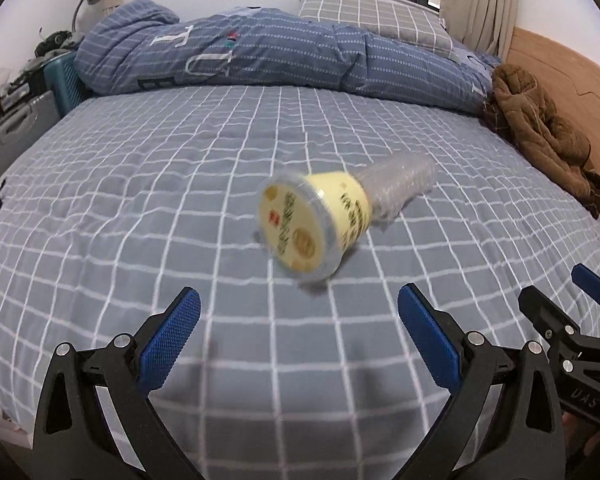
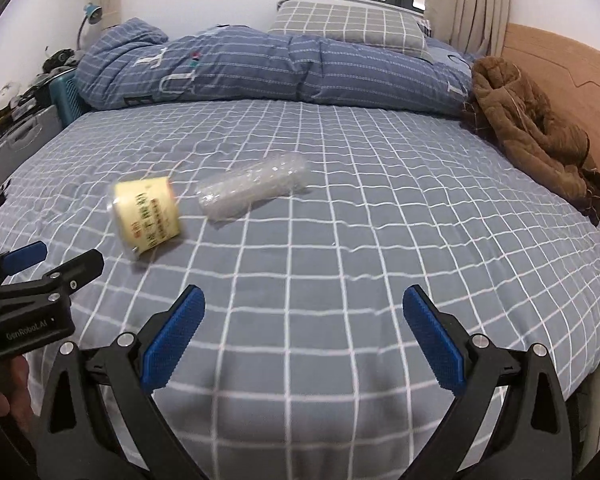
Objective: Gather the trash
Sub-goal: 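Move both open tools back over the yogurt cup and bubble wrap, then grasp the yellow yogurt cup with the left tool while the right tool grasps the bubble wrap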
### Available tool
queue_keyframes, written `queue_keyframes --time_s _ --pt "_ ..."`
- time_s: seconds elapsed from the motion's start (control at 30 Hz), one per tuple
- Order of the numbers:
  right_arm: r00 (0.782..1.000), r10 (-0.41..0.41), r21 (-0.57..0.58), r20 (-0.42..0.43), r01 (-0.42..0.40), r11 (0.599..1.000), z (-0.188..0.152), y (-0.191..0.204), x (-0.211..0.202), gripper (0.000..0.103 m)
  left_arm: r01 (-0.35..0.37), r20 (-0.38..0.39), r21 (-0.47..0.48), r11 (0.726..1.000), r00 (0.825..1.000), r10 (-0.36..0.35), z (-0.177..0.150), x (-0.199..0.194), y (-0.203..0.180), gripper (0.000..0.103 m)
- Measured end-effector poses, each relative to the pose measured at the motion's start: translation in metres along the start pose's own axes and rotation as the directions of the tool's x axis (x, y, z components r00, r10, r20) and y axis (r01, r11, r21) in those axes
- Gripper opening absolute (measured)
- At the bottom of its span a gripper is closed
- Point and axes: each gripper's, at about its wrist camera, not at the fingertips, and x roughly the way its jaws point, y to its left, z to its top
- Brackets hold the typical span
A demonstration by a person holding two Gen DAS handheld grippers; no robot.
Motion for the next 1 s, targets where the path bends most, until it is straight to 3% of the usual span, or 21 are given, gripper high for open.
queue_keyframes --time_s 0.6,0.7,0.73,1.0 --pt "0.999 -0.030 0.032 -0.037 0.031 0.999 0.026 -0.039 0.049 0.095 -0.055 -0.019 -0.076 0.996 0.998 0.054 0.037 0.080 -0.024 0.097" --pt "0.999 -0.029 0.036 -0.039 0.030 0.999 0.028 -0.039 0.051 0.095 -0.047 -0.024 -0.085 0.995 0.999 0.046 0.041 0.087 -0.021 0.093" --pt "0.999 -0.028 0.036 -0.039 0.030 0.999 0.028 -0.039 0.051 0.095 -0.043 -0.026 -0.088 0.995 0.999 0.041 0.042 0.089 -0.020 0.085" --pt "0.999 -0.019 0.027 -0.044 0.021 0.999 0.038 -0.025 0.060 0.095 -0.001 -0.017 -0.105 0.995 1.000 -0.001 0.049 0.087 -0.001 0.078"
